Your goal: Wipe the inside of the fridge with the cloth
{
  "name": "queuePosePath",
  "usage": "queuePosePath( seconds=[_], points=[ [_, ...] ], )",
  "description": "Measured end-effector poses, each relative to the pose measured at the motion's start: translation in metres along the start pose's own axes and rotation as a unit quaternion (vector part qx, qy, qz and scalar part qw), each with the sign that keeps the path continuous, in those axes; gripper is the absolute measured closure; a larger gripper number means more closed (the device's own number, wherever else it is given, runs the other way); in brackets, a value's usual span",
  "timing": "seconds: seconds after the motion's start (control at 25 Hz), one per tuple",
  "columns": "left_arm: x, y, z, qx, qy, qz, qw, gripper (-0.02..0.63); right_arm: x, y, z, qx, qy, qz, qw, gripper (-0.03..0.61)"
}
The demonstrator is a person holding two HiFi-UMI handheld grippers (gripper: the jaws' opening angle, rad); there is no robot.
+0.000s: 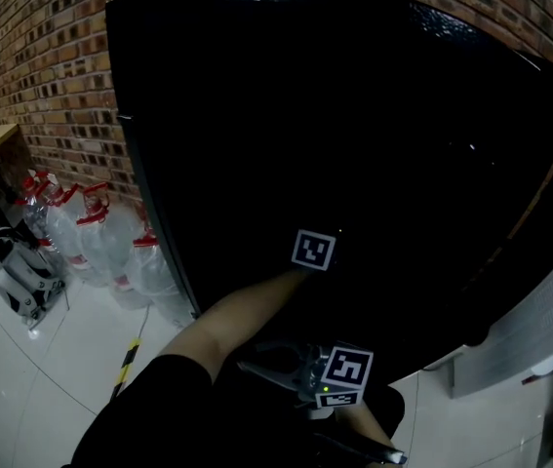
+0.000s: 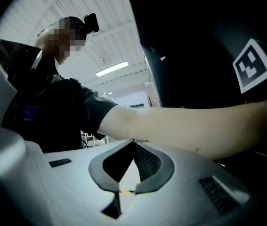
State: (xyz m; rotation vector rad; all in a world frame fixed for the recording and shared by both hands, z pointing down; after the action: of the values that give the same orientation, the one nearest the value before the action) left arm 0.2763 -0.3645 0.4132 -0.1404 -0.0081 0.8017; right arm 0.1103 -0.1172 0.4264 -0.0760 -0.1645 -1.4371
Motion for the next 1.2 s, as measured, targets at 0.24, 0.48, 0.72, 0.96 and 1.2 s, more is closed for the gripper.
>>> queuePosePath(
  seconds=[0.24,0.48,0.72,0.96,1.2],
  points=[
    [-0.042,0.017,0.002,0.005,0.006,-0.077,0.9970,0.558,0.000,-0.018,-0.001,0.001,0.002,-0.032,0.999,0.574],
    [-0.084,0.030,0.002,-0.004,0.013,-0.151,0.9884,0.558,-0.003,-0.030,-0.001,0.004,0.006,-0.054,0.998,0.574],
    [-0.104,0.038,0.000,-0.013,0.012,-0.196,0.9805,0.558,-0.011,-0.029,-0.005,0.002,0.015,-0.056,0.998,0.574],
    [-0.111,0.037,0.000,-0.016,-0.019,-0.227,0.9736,0.558,-0.014,-0.020,-0.008,0.016,0.023,-0.045,0.999,0.574],
    [-0.112,0.042,0.000,-0.012,0.003,-0.311,0.9504,0.558,-0.031,-0.007,-0.012,0.015,0.036,-0.026,0.999,0.574]
  ],
)
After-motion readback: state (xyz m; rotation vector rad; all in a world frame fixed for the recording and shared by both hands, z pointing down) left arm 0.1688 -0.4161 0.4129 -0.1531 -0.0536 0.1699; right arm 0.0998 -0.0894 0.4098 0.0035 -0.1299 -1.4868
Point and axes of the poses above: the fingertips, and each gripper's own axes: y backward along the fingers, x to its right, z out of its underside, the point moved 8 cm from there along y, backward along the fingers, and after that the axes turned 13 degrees about -z, right-handed, at the moved point
